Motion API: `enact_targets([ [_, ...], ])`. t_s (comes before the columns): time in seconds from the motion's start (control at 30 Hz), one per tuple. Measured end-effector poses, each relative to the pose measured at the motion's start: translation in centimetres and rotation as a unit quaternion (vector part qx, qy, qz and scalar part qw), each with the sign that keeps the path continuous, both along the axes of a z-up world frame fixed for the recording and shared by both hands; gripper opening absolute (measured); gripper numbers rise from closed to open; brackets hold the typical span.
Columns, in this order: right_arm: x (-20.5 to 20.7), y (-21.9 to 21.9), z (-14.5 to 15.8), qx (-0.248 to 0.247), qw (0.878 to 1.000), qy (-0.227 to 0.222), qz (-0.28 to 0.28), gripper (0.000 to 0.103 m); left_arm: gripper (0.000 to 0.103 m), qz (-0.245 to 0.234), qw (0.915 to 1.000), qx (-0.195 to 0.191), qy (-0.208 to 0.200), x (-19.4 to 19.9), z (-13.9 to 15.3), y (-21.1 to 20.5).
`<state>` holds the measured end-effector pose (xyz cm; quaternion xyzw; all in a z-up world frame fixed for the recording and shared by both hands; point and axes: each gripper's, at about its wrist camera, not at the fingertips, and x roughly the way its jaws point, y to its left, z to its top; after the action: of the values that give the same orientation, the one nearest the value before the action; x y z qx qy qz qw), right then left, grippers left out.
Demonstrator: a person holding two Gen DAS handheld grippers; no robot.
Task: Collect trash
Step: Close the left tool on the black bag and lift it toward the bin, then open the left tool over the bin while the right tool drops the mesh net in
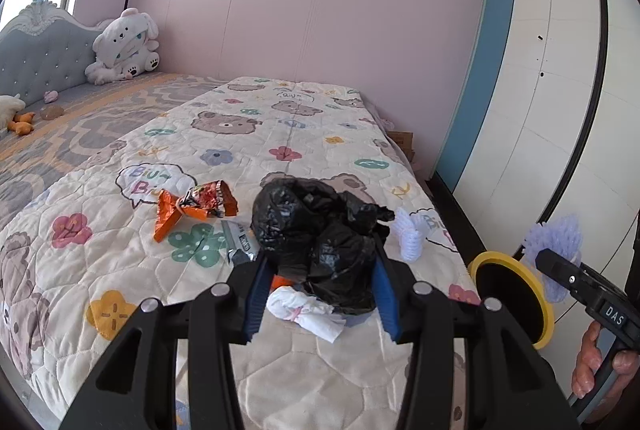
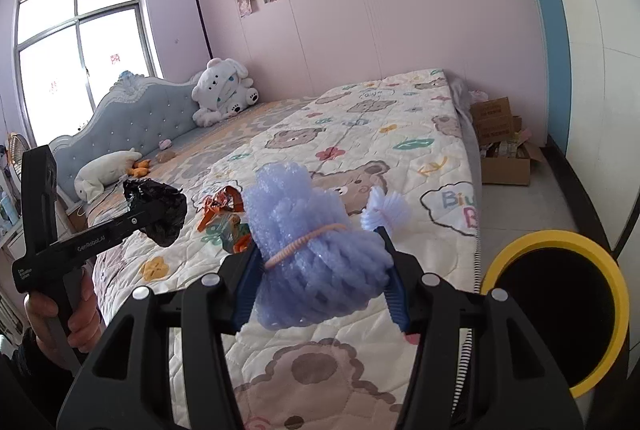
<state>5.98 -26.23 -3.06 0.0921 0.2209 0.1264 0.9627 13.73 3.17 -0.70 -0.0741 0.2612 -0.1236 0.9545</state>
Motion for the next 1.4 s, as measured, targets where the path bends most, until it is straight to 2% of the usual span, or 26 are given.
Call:
enact_targets([
  [0.47,-1.8,-6.9,2.6,0.002,0.997,-0.024,-0.071,0.051,0.043,-0.07,0.9973,0.011,-0.02,1.1,2.8,-8.1],
  [0.8,-2.3,-12.3,3.5,0.006,0.992,-0.031,-0.126,0.051,0.043,-0.123,0.992,0.019,-0.022,2.4,3.2,-14.2],
  [1.1,-2.9,-17.0,4.2,0.004,0.984,-0.037,-0.173,0.051,0.043,-0.177,0.9839,0.022,-0.011,3.3,2.6,-20.2],
  [1.4,-2.3,-21.3,3.9,0.006,0.979,-0.027,-0.201,0.051,0.043,-0.219,0.9753,0.025,0.016,4.8,0.3,-25.4],
])
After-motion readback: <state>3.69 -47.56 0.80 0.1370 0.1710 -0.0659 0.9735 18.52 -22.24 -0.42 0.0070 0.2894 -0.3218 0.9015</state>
